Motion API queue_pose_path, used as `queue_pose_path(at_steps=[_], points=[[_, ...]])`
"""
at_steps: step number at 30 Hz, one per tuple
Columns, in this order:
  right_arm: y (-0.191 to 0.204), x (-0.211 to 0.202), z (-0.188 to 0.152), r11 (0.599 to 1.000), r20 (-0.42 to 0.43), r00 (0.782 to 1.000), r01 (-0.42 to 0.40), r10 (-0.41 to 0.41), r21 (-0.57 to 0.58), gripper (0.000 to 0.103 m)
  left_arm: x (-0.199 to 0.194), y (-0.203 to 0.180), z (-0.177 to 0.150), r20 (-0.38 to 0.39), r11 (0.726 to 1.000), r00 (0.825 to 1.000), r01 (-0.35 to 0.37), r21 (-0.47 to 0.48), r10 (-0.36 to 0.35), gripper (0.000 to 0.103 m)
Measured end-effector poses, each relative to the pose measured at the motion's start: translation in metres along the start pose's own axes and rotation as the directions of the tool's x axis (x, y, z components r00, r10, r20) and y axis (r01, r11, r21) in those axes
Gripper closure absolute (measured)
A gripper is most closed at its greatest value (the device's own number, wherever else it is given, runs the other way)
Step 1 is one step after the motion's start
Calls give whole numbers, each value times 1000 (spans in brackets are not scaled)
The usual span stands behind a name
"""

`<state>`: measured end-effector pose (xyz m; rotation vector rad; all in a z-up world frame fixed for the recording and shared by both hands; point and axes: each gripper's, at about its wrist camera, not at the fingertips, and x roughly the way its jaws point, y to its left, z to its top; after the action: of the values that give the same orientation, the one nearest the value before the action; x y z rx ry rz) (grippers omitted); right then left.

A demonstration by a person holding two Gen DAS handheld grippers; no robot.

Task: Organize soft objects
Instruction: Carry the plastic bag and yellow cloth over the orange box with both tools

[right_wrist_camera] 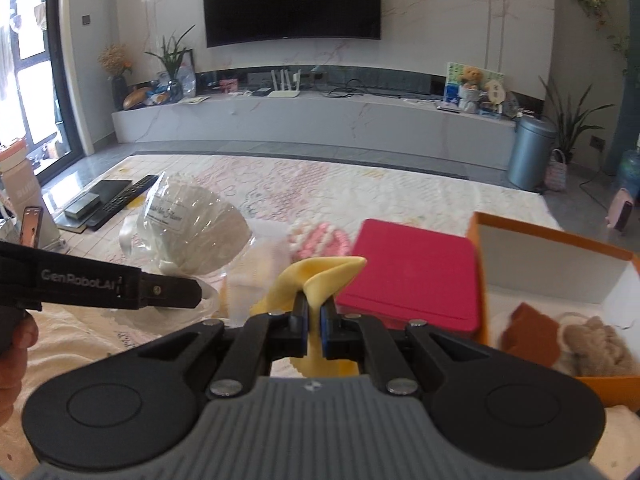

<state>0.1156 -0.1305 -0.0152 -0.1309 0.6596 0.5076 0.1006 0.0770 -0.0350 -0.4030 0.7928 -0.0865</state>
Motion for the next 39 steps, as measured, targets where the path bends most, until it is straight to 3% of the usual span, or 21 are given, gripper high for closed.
queue_pose_path(at_steps=[11,19,27,39], points=[[-68,-30,16,993,30,992,118,-119,8,100,47,-78,27,-77,980,980,189,62,-184,58],[-126,-19,27,983,-21,984,176,-175,57,100,95,-124,43,-153,963,958,255,85,-240,58],[-170,17,23,972,-105,970,227,-220,60,100,144,-147,51,-240,970,953,218,110,-187,58],[-204,63,14,967,-197,950,253,-244,24,100,200,-157,51,-347,974,925,204,103,-157,57]])
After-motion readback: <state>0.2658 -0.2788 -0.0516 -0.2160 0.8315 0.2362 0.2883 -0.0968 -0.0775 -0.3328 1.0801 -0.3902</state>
